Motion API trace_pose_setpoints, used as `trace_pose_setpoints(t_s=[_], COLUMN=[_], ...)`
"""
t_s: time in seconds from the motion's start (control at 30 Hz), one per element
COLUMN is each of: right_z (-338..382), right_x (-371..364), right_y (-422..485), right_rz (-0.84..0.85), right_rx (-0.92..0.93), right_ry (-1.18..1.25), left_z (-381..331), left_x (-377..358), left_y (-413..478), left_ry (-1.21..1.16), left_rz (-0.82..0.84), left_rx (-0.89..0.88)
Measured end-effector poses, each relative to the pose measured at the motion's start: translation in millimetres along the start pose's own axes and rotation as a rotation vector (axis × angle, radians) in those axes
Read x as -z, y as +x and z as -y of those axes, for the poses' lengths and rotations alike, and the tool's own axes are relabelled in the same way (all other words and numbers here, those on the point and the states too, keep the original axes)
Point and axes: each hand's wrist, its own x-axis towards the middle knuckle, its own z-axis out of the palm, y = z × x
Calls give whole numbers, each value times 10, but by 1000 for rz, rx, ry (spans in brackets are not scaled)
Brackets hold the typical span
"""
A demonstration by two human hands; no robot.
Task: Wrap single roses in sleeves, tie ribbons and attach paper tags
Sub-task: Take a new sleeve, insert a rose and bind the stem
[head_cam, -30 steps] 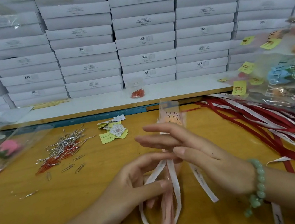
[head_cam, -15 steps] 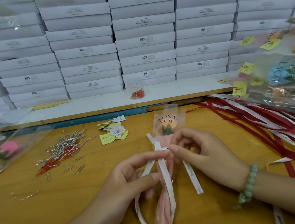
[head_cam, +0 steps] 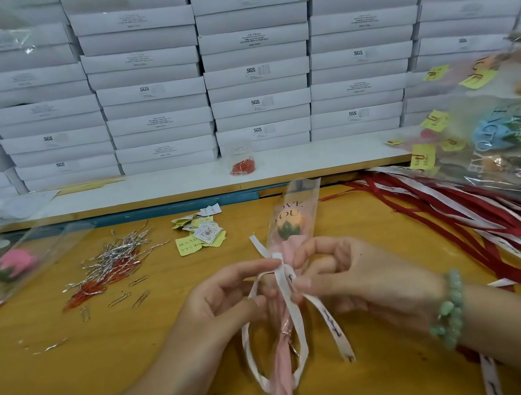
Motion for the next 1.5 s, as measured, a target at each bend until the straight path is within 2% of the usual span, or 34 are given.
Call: trace_pose_setpoints(t_s=[0.23,0.43,0.5,0.63,0.8,0.9,1.0,1.13,1.23,1.37,1.5], right_z=[-78,-110,-103,-140,-161,-171,-143,-122,-96,-70,-72], right_x=[-66,-86,-88,-53,1,5,-13,-47,-21,101,200], right_y=[-16,-35,-29,11,20,25,4,-43,-72,-70,-41], right_rz=[-84,-166,-156,-107,-76,-59,-52,-145,-222,-318,-417], right_rx=[56,314,325,201,229,233,274,436,488,560,658], right_ry=[-271,-572,-539,-376,-215,-229,-402,-811,-870,-1096,-1255], left_z=[-41,-64,-63,-64,-75,-92,-112,-128,-143,-161,-135], left_x=[-24,-34,-32,-41,-54,-67,-60,-37,12,131,171], left_y=[-22,-38,-35,-33,-42,-39,-38,-29,-16,-6,25], left_ry=[81,131,141,162,184,192,205,181,100,11,-20], left_rz=[88,159,153,105,101,126,139,92,23,-76,-137], left_rx=[-18,-33,-34,-53,-84,-104,-106,-78,-93,-127,-89])
